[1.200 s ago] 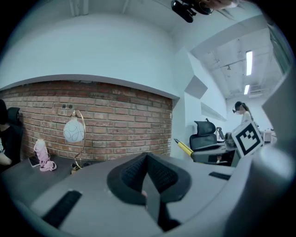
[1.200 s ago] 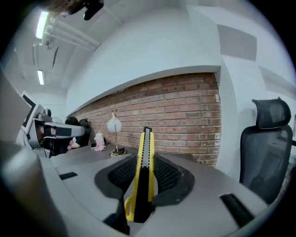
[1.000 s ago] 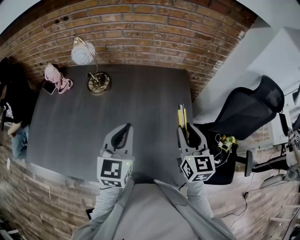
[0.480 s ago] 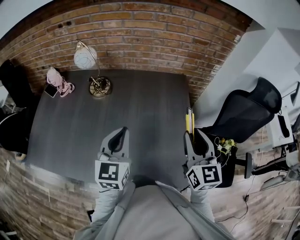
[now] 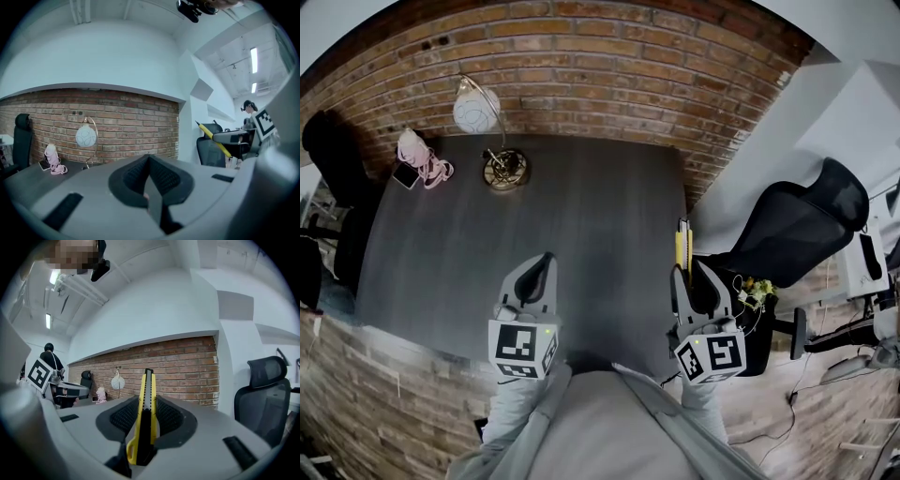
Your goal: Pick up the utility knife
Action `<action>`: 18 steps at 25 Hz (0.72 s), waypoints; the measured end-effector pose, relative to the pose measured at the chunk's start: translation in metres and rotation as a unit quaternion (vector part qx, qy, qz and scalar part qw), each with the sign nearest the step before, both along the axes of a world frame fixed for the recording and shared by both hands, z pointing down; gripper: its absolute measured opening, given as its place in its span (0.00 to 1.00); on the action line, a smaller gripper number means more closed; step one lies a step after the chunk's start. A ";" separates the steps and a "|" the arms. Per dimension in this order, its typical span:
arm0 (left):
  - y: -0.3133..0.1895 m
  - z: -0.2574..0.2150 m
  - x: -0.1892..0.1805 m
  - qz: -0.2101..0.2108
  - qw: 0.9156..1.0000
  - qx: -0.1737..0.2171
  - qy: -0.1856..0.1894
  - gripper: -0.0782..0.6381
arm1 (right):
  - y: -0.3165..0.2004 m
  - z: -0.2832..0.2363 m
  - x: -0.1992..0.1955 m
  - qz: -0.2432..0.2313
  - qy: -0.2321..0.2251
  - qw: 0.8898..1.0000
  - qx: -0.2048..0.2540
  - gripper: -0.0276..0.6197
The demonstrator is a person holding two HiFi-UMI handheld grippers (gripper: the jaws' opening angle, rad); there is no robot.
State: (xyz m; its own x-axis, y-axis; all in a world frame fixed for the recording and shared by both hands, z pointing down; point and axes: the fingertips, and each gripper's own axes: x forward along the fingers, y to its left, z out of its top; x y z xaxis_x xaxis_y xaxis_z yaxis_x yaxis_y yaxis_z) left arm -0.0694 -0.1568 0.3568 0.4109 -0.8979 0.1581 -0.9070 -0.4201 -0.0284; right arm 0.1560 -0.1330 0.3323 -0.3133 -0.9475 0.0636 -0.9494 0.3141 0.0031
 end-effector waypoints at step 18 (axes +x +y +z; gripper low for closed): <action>-0.008 0.005 -0.007 -0.004 1.000 -0.008 0.001 0.13 | -0.008 0.010 -0.008 -0.009 -0.002 1.000 -0.015 0.24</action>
